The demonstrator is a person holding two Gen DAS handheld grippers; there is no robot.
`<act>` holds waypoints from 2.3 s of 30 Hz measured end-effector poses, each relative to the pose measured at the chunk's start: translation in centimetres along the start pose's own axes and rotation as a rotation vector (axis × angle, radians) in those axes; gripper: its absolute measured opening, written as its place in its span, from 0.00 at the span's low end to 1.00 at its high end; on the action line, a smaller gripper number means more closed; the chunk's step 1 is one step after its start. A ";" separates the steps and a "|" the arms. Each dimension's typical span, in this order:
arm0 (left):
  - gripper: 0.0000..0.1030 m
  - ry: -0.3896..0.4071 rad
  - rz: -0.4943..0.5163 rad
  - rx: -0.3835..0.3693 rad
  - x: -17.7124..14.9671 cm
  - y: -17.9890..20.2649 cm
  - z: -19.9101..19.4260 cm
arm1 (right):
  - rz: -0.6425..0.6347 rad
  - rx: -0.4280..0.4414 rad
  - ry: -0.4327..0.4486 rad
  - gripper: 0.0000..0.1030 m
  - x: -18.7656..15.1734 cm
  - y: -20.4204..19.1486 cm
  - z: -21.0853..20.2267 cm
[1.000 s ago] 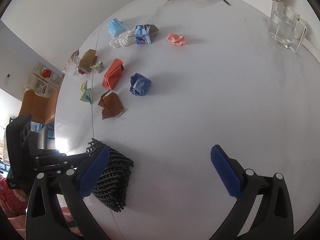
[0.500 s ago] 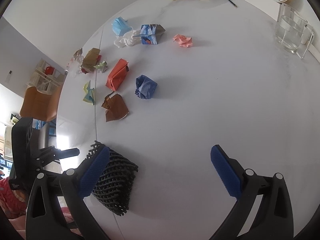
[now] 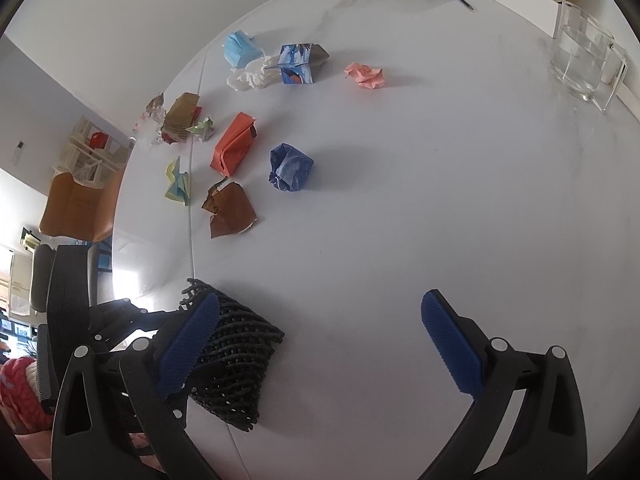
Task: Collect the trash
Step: 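Lift the mesh sleeve with the left gripper while the right grasps the blue crumpled paper, then drop the mesh sleeve and blue paper into the wastebasket with both grippers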
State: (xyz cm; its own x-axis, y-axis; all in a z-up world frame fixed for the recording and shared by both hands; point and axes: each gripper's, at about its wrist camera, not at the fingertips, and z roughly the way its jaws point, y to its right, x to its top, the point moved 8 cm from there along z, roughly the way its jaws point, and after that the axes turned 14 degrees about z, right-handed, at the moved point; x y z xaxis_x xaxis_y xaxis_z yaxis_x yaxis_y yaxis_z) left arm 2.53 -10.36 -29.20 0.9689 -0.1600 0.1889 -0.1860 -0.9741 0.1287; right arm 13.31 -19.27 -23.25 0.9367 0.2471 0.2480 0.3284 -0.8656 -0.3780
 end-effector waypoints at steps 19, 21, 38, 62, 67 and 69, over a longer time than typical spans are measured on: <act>0.13 0.048 0.065 -0.023 0.0 1.9 -1.5 | 0.000 -0.003 0.000 0.97 0.1 0.1 0.0; 0.13 0.060 0.058 -0.015 -0.3 1.9 -2.2 | -0.004 -0.004 0.000 0.97 0.2 0.1 0.1; 0.13 0.174 -0.171 0.116 -0.4 -7.5 -9.7 | -0.330 -0.077 0.007 0.93 6.0 -5.5 7.0; 0.13 0.246 -0.293 0.169 -5.1 -12.7 -13.9 | -0.334 -0.095 0.108 0.29 4.8 -9.8 1.0; 0.13 0.232 -0.352 0.246 -11.2 -16.6 -16.2 | -0.346 0.010 0.103 0.31 0.2 -16.5 -0.9; 0.13 0.222 -0.389 0.283 -14.2 -18.6 -17.1 | -0.365 0.051 0.091 0.32 -1.9 -19.9 -0.8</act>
State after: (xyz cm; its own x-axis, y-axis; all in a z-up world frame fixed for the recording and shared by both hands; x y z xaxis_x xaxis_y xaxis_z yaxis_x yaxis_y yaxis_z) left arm -10.58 12.78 -17.66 0.8938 0.2296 0.3852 0.2613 -0.9648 -0.0313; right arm 4.90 -2.88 -15.48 0.7434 0.4932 0.4518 0.6460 -0.7044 -0.2940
